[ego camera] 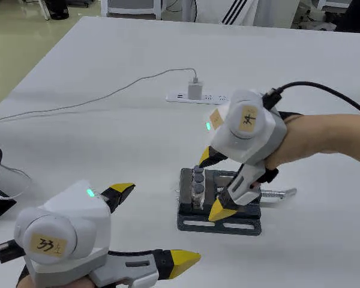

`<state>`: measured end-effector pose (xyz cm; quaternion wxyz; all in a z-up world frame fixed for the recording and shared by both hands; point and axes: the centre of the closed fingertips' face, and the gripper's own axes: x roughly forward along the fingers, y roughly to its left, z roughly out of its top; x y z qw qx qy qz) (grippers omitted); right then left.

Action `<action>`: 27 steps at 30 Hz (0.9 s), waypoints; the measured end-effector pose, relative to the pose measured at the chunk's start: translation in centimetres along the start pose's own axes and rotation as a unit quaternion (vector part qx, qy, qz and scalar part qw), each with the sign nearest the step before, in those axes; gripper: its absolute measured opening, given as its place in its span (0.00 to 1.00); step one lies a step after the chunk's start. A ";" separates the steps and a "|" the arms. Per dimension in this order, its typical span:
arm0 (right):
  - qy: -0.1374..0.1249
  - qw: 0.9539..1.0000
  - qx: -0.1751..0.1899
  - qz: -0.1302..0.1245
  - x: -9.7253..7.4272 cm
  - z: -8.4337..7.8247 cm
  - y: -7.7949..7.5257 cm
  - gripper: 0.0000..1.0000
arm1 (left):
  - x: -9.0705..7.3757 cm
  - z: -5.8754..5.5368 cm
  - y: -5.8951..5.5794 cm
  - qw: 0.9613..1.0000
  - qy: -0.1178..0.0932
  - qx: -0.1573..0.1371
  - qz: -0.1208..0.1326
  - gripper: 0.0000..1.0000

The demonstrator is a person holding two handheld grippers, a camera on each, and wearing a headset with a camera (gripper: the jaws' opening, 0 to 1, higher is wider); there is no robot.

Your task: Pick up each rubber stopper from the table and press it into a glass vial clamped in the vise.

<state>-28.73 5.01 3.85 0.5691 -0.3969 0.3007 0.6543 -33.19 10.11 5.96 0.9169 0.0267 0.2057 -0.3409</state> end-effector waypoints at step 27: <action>-0.132 0.957 0.210 -0.149 -5.0 -8.2 2.4 0.99 | -0.4 -1.1 0.7 1.000 0.018 0.006 -0.005 0.95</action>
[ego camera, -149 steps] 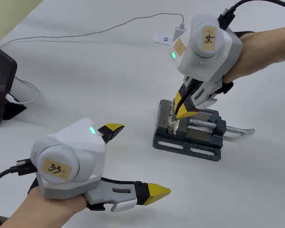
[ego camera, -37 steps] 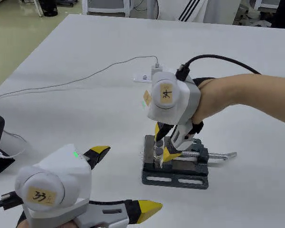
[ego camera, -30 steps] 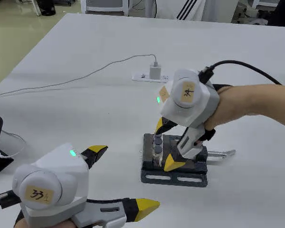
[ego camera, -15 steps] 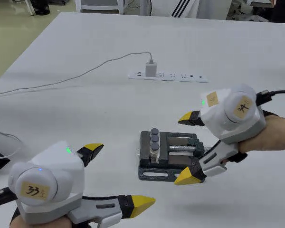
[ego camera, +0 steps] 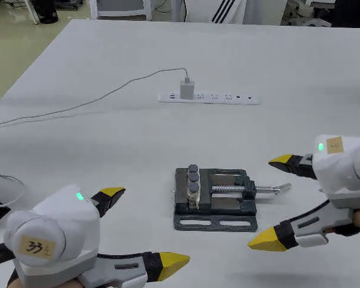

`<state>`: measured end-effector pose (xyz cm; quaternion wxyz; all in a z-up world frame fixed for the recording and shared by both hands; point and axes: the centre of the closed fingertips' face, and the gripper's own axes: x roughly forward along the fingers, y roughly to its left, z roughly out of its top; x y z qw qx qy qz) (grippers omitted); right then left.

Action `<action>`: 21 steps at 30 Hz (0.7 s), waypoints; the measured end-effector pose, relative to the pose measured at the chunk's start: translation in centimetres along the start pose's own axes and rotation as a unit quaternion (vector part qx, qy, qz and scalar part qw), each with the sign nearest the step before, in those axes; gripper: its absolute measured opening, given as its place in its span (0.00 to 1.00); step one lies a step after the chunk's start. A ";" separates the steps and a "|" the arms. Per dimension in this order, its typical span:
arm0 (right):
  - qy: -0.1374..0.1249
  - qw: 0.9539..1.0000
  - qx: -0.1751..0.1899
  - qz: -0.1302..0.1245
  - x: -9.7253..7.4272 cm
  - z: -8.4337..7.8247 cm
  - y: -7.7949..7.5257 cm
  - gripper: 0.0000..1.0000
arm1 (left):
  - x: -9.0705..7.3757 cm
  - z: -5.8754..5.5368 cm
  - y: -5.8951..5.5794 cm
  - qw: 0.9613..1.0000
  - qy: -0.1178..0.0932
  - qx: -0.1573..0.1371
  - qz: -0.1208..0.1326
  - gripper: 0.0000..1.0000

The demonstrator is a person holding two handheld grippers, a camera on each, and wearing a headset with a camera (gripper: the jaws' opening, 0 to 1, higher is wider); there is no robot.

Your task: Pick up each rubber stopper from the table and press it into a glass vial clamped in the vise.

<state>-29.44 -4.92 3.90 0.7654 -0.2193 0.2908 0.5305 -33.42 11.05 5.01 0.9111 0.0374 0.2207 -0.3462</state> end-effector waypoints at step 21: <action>-0.015 0.996 0.075 -0.035 -2.9 -4.0 0.6 0.99 | -0.4 -0.6 0.6 1.000 0.005 -0.008 0.006 0.96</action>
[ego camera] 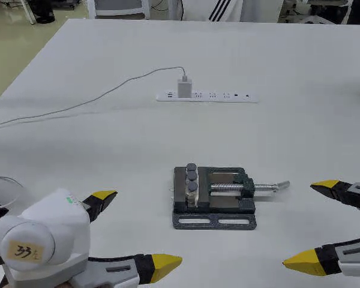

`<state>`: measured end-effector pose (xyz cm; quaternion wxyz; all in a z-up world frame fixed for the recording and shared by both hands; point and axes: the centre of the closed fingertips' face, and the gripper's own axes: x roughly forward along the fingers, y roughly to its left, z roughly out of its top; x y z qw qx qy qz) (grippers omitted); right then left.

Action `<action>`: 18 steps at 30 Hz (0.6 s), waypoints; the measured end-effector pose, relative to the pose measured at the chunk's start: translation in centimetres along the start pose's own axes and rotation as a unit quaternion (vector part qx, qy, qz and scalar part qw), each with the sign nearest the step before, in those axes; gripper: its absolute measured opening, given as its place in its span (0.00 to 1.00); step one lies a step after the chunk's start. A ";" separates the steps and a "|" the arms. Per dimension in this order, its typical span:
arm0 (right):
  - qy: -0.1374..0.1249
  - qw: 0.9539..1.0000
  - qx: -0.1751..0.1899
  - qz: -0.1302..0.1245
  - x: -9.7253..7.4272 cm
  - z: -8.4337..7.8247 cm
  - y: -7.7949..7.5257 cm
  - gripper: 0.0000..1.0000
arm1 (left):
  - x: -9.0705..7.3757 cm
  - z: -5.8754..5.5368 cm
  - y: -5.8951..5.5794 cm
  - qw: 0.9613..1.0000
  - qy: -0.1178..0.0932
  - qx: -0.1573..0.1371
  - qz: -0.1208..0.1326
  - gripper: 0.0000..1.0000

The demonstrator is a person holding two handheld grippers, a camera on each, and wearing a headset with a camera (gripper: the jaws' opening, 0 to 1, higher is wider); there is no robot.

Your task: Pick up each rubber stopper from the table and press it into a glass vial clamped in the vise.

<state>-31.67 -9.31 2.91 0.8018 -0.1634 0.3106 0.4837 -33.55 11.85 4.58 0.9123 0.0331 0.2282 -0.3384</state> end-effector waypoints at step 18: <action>-0.007 1.000 0.013 0.000 0.3 -0.1 0.6 0.99 | -0.3 -0.2 -0.1 1.000 -0.001 -0.003 0.004 0.96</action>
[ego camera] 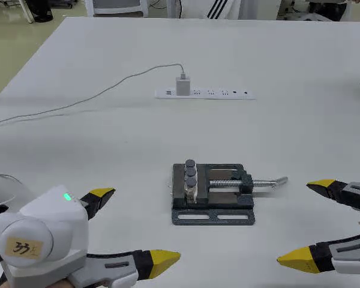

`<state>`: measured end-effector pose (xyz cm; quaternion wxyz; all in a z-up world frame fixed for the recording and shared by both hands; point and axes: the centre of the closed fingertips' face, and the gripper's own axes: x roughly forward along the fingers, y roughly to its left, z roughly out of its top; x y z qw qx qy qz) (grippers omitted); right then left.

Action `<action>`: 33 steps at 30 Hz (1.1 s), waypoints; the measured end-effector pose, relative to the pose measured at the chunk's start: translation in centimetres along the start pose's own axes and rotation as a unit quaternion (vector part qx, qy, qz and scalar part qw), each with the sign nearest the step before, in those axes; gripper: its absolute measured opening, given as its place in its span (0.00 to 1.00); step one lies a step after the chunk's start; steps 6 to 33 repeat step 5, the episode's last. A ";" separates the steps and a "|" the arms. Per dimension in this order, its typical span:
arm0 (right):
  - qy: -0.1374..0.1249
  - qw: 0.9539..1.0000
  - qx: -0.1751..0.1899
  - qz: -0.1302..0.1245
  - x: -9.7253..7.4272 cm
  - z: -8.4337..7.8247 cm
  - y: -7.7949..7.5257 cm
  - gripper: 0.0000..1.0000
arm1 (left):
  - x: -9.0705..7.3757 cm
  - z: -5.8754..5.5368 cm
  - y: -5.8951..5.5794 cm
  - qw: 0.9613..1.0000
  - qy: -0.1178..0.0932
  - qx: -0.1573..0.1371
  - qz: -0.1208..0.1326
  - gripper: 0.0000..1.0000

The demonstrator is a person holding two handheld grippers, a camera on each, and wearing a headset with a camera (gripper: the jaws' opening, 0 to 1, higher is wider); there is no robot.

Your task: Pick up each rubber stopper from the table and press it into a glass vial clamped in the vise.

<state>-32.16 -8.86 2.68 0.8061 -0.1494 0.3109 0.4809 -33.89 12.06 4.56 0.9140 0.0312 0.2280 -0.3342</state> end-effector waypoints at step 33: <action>0.001 1.000 0.000 0.002 0.1 0.0 0.2 0.99 | 0.0 -0.1 -0.2 1.000 0.000 -0.001 -0.001 0.96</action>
